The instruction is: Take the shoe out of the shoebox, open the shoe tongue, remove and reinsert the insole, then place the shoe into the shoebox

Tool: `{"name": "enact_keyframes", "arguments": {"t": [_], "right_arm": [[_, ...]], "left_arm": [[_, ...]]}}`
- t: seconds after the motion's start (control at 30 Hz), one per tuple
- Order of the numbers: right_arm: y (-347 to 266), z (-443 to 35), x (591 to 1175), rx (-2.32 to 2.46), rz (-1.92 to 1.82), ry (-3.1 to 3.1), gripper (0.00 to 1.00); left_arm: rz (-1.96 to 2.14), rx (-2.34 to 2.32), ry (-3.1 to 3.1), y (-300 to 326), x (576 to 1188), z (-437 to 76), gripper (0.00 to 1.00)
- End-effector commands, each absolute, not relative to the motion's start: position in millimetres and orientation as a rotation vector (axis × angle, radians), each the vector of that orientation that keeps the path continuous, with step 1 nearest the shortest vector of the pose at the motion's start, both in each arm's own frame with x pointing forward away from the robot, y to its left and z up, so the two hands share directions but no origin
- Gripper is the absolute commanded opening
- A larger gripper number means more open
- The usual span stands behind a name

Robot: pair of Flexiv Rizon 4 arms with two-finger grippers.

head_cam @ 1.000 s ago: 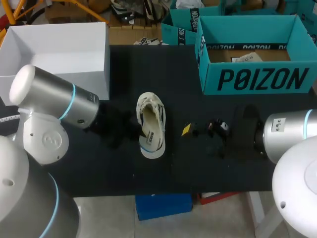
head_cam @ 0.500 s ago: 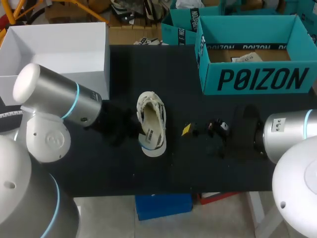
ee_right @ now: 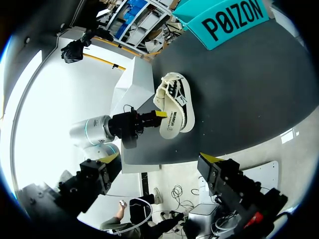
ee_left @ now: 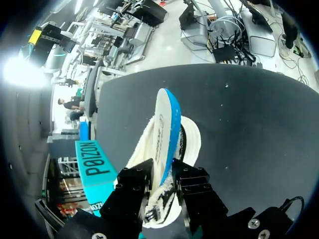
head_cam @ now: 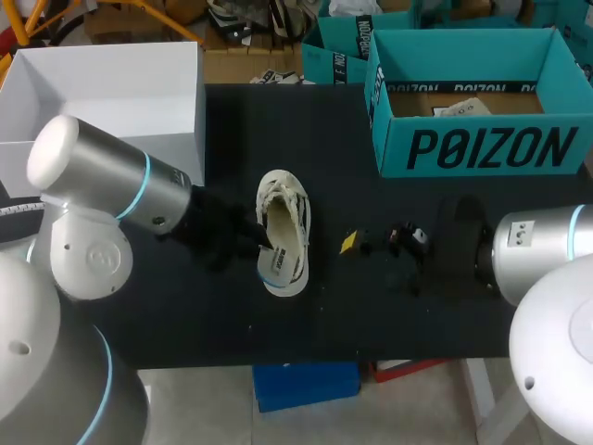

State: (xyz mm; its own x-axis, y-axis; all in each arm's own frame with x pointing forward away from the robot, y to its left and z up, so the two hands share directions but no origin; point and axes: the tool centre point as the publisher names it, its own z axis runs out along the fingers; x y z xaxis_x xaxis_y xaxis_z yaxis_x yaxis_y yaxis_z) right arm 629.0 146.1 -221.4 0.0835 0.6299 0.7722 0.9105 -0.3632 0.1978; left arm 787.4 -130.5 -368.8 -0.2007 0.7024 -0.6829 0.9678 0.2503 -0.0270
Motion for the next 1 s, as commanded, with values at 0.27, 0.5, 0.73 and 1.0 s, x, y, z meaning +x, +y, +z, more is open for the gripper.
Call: {"name": "enact_keyframes", "arguments": {"t": [0.27,0.5,0.73,1.0], "right_arm": [[141,-227,628,-1.849,-1.31,-1.418,1.0],[141,-227,628,-1.849,-1.31,-1.418,1.0],[141,-227,628,-1.849,-1.31,-1.418,1.0],[141,-227,628,-1.849,-1.31,-1.418,1.0]], "left_arm": [[-0.565,1.526,1.973,-121,779,-349,1.0],[-0.461,1.547,2.008,-111,794,-343,1.0],[-0.315,1.679,2.017,-115,821,-341,0.49],[-0.186,1.811,2.005,-124,842,-347,0.4]]}}
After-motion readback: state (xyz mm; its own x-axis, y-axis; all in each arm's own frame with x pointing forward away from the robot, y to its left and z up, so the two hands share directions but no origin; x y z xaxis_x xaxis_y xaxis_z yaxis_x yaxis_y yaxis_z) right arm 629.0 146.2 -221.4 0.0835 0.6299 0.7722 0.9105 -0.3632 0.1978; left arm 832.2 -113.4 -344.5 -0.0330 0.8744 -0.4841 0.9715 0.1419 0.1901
